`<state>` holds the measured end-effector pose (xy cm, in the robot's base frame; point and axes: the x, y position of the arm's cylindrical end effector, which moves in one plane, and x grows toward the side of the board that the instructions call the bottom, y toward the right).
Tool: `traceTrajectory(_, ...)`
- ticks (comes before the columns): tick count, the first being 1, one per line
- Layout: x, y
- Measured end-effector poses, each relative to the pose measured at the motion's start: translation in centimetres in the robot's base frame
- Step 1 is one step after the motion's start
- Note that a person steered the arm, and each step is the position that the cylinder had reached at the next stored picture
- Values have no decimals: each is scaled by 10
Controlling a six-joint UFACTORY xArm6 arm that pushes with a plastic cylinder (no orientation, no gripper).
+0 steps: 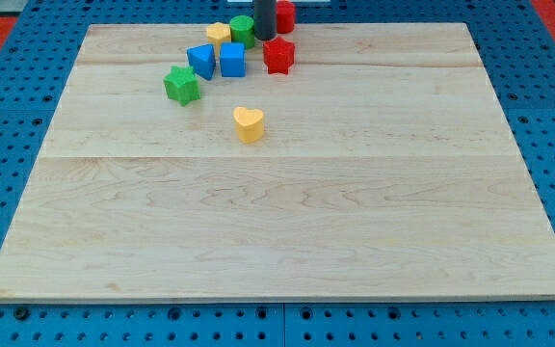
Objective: Move green star to the center left
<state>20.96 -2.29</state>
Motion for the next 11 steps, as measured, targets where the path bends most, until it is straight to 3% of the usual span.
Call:
traceTrajectory(2, -3, 117)
traceTrajectory(3, 17, 194)
traceTrajectory(4, 76, 209)
traceTrajectory(5, 145, 179)
traceTrajectory(6, 153, 90)
traceTrajectory(8, 128, -35)
traceTrajectory(11, 101, -112)
